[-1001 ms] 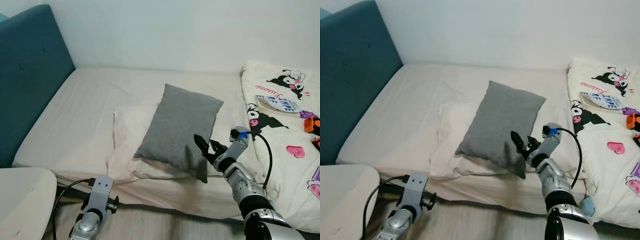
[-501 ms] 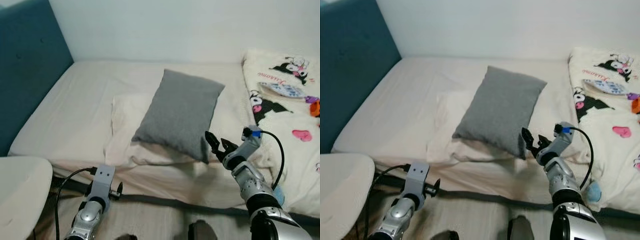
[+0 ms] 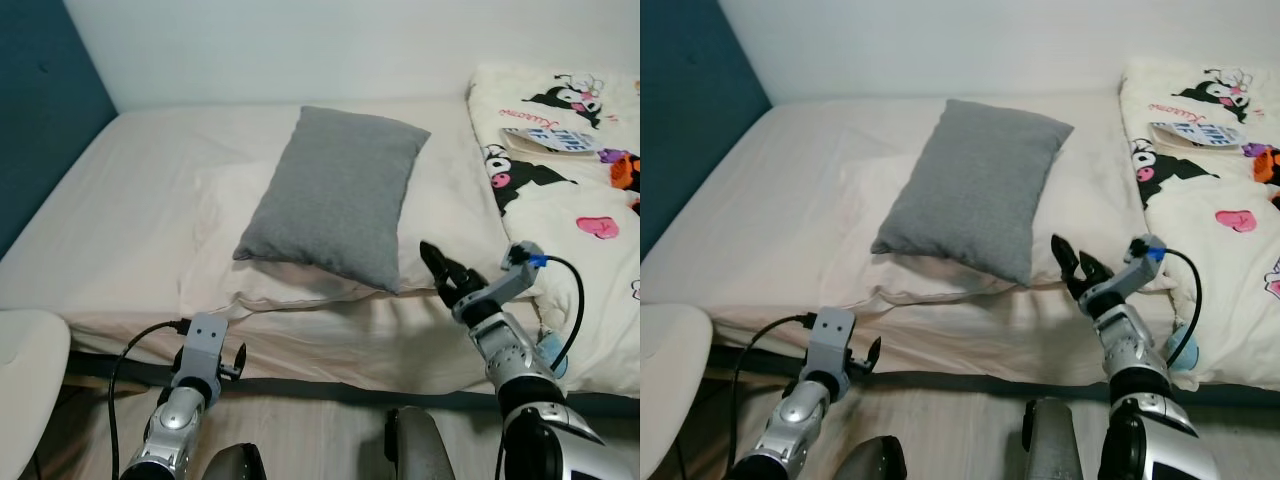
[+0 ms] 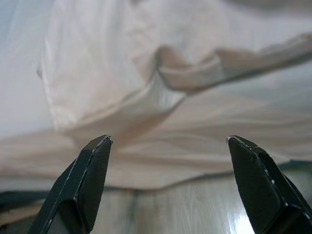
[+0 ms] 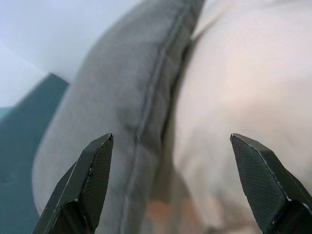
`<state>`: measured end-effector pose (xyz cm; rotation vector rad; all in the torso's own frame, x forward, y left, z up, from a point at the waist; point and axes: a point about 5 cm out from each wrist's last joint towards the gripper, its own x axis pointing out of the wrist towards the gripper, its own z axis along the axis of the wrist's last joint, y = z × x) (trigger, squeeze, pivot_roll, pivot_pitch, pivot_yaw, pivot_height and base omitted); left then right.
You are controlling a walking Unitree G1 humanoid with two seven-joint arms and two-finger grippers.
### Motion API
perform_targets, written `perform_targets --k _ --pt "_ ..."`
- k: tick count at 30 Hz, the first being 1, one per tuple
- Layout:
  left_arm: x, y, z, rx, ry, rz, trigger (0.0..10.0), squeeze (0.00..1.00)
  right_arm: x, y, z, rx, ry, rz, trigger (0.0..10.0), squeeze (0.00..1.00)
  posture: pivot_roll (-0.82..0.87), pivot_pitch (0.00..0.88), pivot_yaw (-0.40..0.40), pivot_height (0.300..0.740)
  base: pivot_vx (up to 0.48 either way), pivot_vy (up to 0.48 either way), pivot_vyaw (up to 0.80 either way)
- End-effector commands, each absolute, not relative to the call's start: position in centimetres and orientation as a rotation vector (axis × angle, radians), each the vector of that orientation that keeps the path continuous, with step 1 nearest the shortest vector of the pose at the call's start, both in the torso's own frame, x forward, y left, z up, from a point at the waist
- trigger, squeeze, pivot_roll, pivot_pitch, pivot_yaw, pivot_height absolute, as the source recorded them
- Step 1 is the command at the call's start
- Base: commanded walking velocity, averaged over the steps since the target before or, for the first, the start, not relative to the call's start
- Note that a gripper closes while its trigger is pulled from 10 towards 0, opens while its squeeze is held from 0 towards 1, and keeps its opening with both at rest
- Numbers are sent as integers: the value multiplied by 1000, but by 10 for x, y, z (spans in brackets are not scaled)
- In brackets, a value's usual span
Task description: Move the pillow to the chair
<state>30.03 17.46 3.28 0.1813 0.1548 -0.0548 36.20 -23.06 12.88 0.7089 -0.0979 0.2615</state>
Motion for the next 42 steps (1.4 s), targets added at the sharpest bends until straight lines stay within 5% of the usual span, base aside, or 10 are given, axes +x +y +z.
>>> perform_targets --k 1,18,20,21,34,42 --pt "295 188 30 192 168 -28 10000 0 362 -223 125 752 -86 285 10000 0 -170 155 100 573 0 0 0" --pt "291 196 44 218 107 -23 10000 0 376 -145 122 741 111 487 10000 0 -132 198 100 573 0 0 0" --pt "291 196 44 218 107 -23 10000 0 377 -145 124 715 100 473 9137 0 -133 195 100 573 0 0 0" --pt "292 195 45 218 105 -22 10000 0 379 -148 128 695 70 451 0 0 -136 192 100 573 0 0 0" --pt "303 189 54 202 86 -21 10000 0 381 -169 134 564 36 392 0 0 -170 153 96 573 0 0 0" --pt "316 181 63 189 68 -29 10000 0 388 -185 181 482 -183 434 0 0 -197 115 99 573 0 0 0"
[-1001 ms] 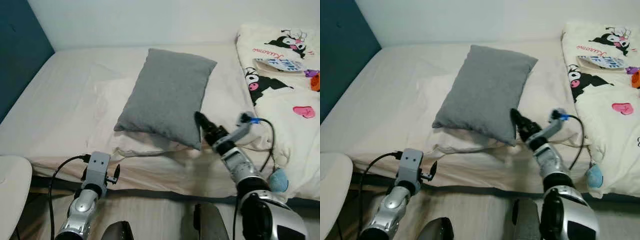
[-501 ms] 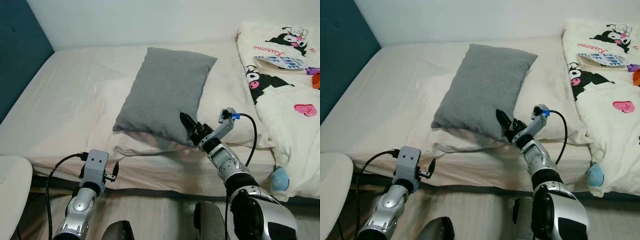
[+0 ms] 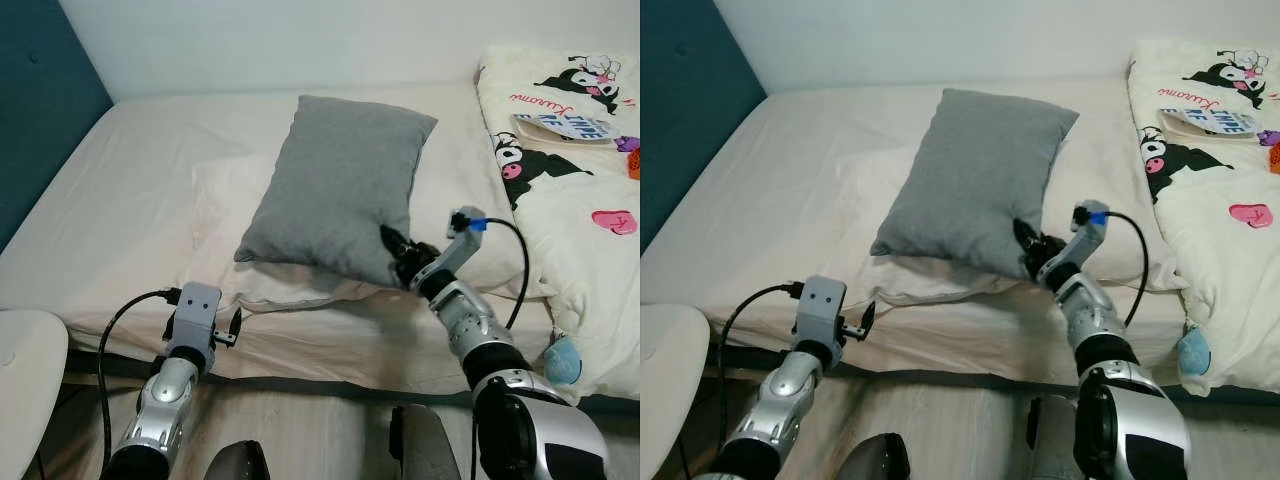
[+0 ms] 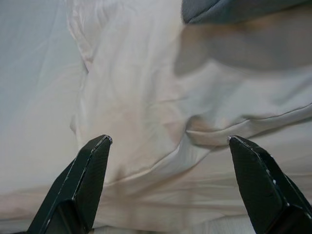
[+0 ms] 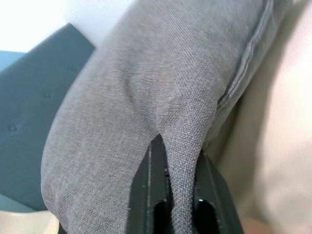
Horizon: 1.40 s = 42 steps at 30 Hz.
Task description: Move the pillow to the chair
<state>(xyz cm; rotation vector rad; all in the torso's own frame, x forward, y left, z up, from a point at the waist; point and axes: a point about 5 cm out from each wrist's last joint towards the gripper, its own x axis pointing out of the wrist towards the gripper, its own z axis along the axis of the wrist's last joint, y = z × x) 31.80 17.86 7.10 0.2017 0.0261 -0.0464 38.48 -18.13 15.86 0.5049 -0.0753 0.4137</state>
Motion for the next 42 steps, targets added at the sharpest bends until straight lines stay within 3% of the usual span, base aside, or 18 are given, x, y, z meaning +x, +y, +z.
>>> perform_targets --k 1,7,23,32,42 --pt "317 180 64 187 65 -29 10000 0 388 -186 189 478 -215 446 0 0 -200 109 99 573 0 0 0" --pt "325 177 70 169 59 -16 10000 0 389 -183 226 417 -333 522 0 0 -210 88 100 573 0 0 0" --pt "332 173 70 132 102 35 10000 0 371 -165 302 378 -574 680 0 0 -207 72 95 638 0 0 0" --pt "331 172 70 118 91 37 10000 0 357 -154 326 367 -647 760 0 0 -208 76 94 663 -385 0 0" --pt "329 165 67 137 94 18 10000 0 345 -134 328 379 -638 845 0 0 -203 79 93 703 0 0 0"
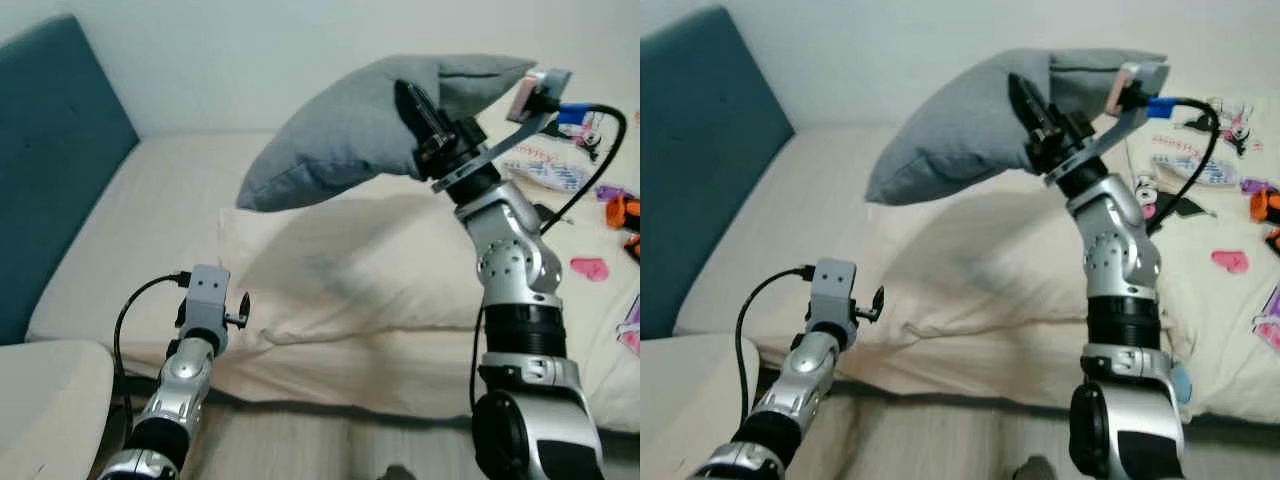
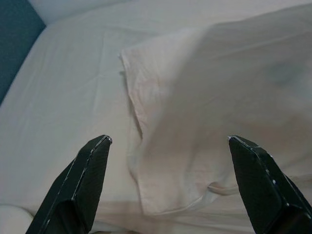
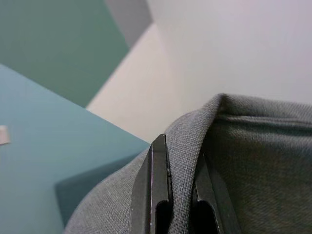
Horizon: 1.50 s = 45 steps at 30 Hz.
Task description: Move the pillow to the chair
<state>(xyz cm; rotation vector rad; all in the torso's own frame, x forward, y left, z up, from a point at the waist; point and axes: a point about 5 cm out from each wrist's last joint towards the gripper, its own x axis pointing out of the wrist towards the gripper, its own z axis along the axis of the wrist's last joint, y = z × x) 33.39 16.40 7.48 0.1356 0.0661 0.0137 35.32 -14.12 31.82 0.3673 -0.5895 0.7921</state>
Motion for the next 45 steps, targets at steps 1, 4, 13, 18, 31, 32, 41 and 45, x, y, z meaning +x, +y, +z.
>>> perform_targets --k 1,4,13,18,31,32,41,45 --pt "329 165 67 137 94 18 10000 0 345 -134 328 379 -638 845 0 0 -203 79 93 703 0 0 0" --pt "328 164 64 143 104 15 10000 0 344 -123 319 405 -604 867 0 0 -210 74 97 718 0 0 0" --pt "328 165 62 182 112 31 10000 0 346 -84 252 475 -374 898 10000 0 -203 71 92 740 0 0 0" --pt "321 182 51 305 175 114 10000 0 340 -78 226 482 -291 888 10000 0 -199 72 93 740 0 0 370" --pt "288 235 8 -73 486 500 10000 0 336 -89 240 534 -389 874 10000 0 -198 79 95 740 0 0 769" --pt "287 235 6 -82 498 503 10000 0 336 -90 241 539 -395 873 10000 0 -198 79 94 740 0 0 738" --pt "292 219 10 -409 391 503 10000 0 335 -82 231 511 -339 889 10000 0 -194 77 86 740 0 0 731" --pt "298 215 19 -411 338 475 10000 0 335 -79 226 508 -317 891 10000 0 -194 74 85 740 0 0 728"
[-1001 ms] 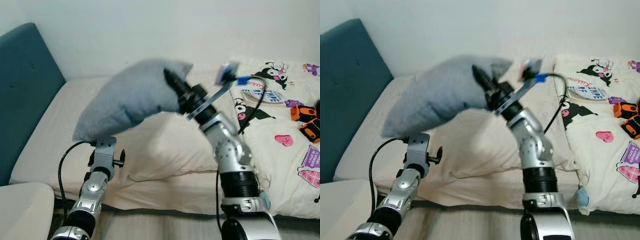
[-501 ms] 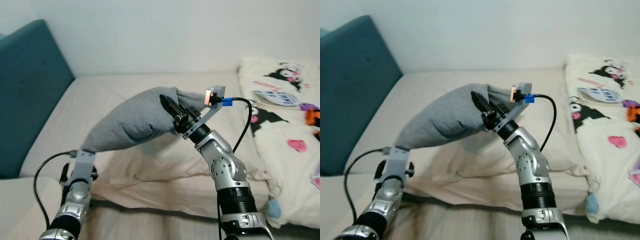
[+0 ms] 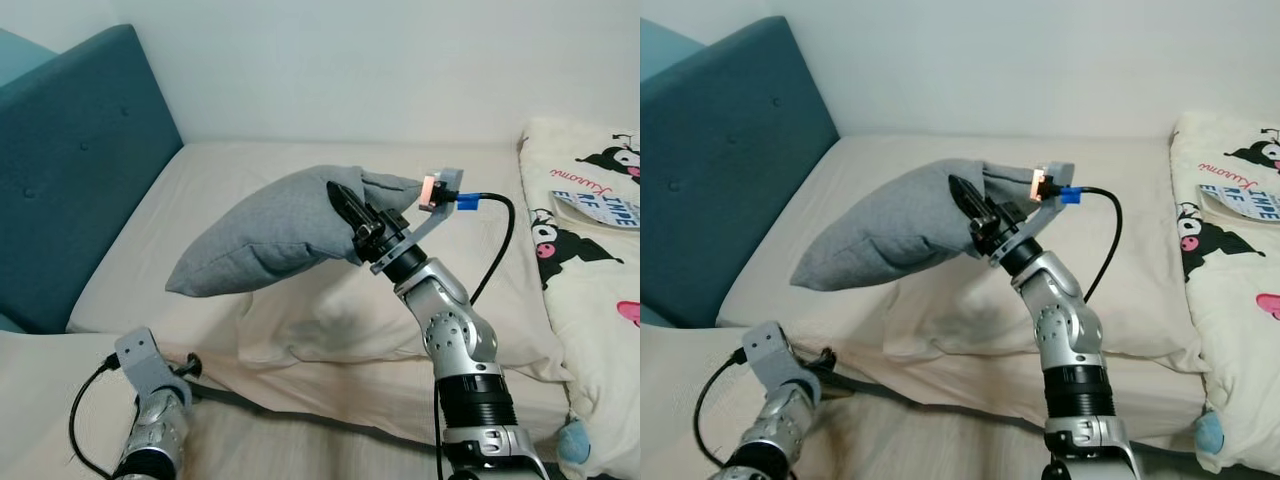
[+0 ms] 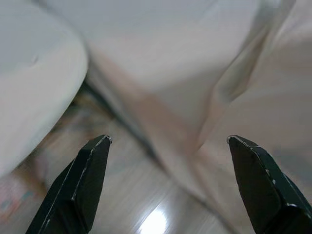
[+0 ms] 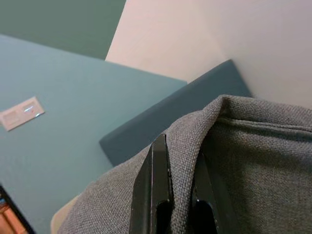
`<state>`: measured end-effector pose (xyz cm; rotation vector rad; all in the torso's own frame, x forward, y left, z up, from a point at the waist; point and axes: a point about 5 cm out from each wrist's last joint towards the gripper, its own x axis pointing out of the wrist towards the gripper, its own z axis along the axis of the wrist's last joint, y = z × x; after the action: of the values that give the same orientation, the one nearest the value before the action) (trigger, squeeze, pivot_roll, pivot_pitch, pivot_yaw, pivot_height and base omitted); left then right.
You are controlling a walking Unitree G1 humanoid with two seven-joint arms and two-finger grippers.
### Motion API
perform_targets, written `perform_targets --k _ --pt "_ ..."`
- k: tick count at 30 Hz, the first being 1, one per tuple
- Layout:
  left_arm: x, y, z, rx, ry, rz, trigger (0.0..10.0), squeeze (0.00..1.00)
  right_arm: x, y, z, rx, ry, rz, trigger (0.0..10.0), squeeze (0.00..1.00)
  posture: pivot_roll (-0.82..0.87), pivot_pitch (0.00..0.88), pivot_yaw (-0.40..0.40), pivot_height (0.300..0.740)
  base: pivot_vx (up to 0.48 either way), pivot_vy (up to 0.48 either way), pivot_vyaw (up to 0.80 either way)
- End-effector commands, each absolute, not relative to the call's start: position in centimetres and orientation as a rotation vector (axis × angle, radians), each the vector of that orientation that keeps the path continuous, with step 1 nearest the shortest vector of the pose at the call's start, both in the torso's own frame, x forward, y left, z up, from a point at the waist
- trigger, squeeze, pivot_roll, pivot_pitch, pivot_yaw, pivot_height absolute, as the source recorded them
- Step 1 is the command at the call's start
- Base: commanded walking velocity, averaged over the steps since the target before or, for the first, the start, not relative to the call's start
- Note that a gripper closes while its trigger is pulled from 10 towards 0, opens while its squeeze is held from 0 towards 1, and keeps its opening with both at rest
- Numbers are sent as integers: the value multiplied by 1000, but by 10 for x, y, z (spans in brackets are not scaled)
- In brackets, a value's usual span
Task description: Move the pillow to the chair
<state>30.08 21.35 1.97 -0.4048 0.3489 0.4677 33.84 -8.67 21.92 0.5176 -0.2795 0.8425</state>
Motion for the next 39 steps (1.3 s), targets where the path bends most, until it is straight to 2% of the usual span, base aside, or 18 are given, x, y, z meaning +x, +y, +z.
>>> perform_targets --k 1,4,9,13,18,30,39 --pt "304 212 26 -402 294 438 10000 0 334 -77 224 506 -307 896 10000 0 -193 73 87 740 0 0 731" --pt "313 204 39 -366 225 360 10000 0 333 -74 218 504 -286 904 10000 0 -195 69 88 740 0 0 731" --pt "318 196 43 -304 225 305 10000 0 331 -71 208 501 -250 901 10000 0 -198 66 91 740 0 0 731" --pt "318 192 39 -301 269 279 10000 0 330 -71 204 504 -238 894 10000 0 -198 66 91 740 -205 0 731" --pt "317 190 40 -291 242 267 10000 0 329 -72 202 509 -235 889 10000 0 -197 70 92 740 -385 0 731" --pt "317 187 45 -250 212 242 10000 0 327 -71 208 516 -264 908 10000 0 -195 79 94 740 0 0 731" --pt "329 184 77 -165 55 178 10000 0 325 -69 222 515 -316 945 10000 0 -191 83 95 740 0 0 731"
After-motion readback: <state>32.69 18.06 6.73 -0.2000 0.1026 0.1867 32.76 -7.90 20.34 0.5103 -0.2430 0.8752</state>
